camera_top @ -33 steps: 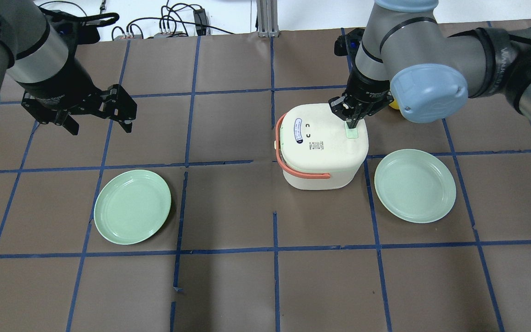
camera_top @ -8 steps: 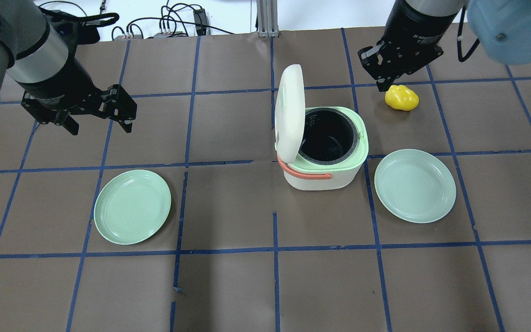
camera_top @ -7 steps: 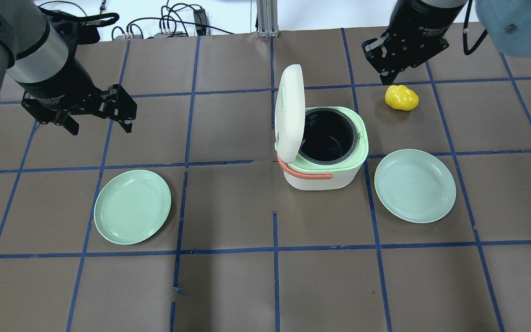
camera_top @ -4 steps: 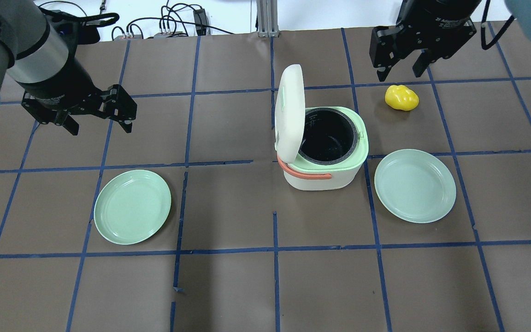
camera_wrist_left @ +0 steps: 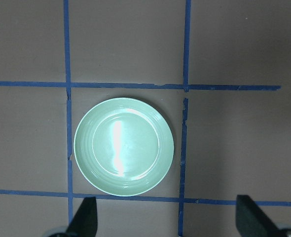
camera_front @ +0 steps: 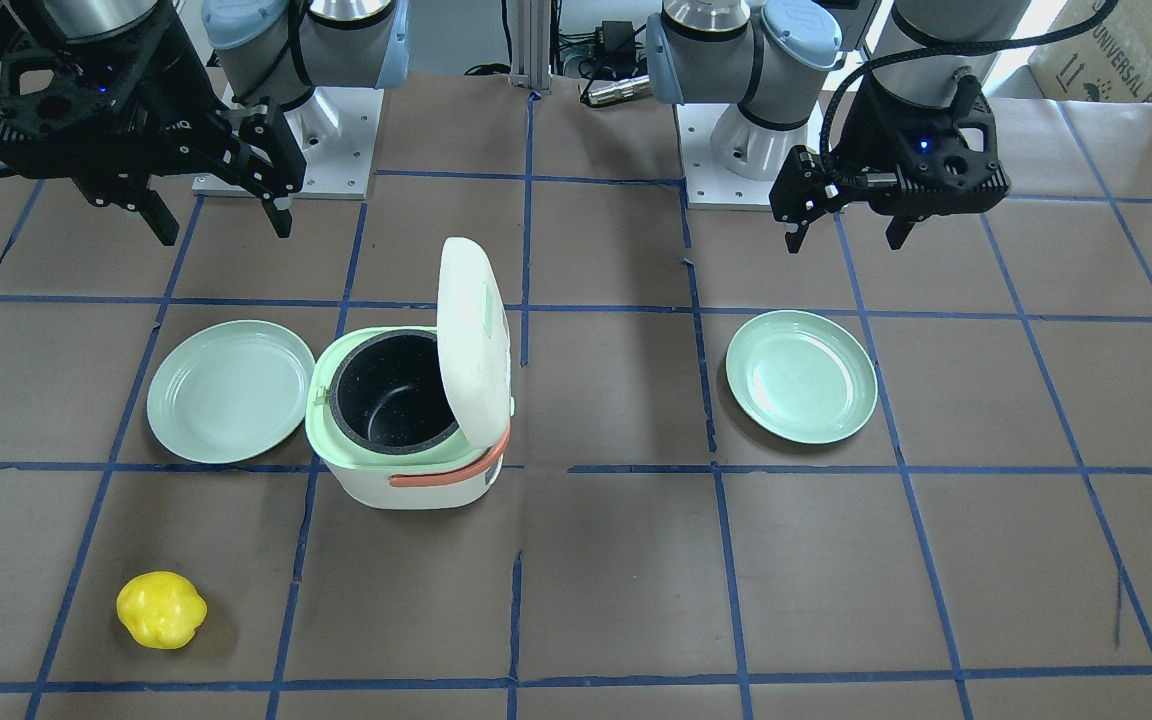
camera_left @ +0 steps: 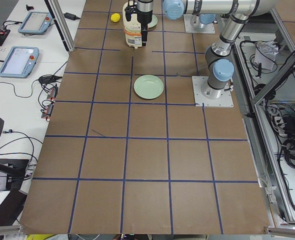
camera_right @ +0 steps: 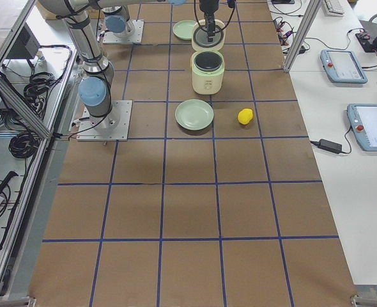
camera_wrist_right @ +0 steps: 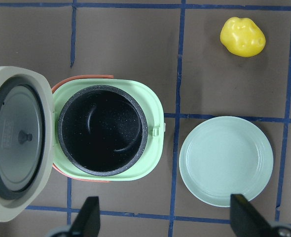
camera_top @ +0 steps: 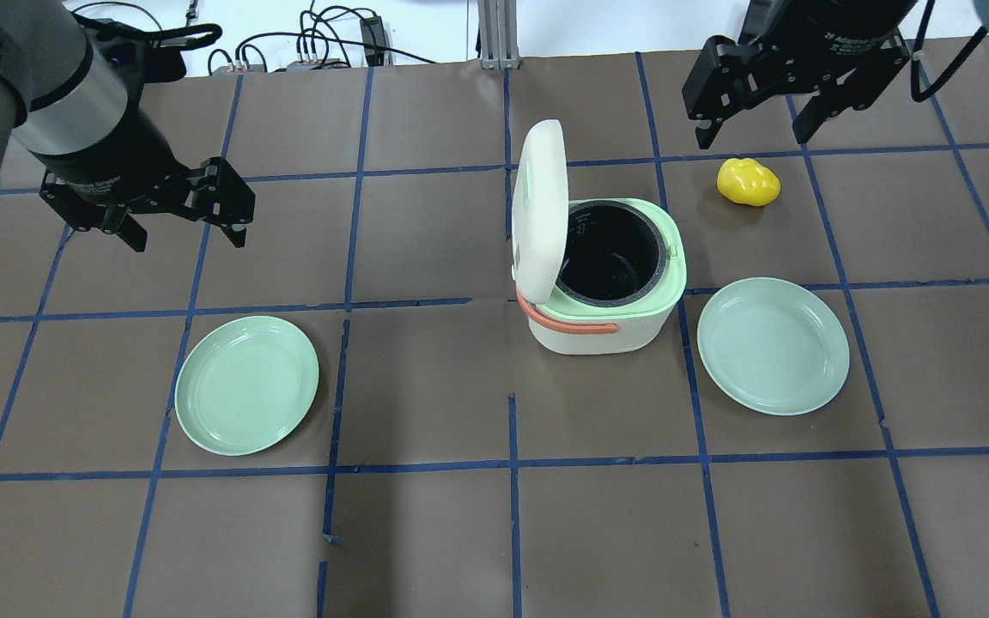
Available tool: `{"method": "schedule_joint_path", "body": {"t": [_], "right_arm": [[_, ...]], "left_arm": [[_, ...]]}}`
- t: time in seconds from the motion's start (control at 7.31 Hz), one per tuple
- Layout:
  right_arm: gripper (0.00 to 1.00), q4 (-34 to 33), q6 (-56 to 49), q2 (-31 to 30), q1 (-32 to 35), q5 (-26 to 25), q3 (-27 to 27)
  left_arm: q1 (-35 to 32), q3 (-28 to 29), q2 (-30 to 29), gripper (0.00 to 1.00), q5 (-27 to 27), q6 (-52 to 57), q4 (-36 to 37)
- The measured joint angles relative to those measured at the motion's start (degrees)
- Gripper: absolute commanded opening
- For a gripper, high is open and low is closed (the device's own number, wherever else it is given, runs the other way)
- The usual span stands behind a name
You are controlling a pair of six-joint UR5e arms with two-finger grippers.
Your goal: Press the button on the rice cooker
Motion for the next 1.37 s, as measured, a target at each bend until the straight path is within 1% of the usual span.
{"method": "schedule_joint_path", "body": {"t": [0.96,1.37], "right_arm": [[1.0,-3.6,0.49,2.38,-0.75,-0.65,1.64],[1.0,-6.75,-0.05,2.86,-0.26,-1.94,2.08]], "left_arm": [[0.0,0.0,0.0,1.0,0.0,0.0,-0.03],[0.0,0.0,0.0,1.0,0.0,0.0,-0.02]]}}
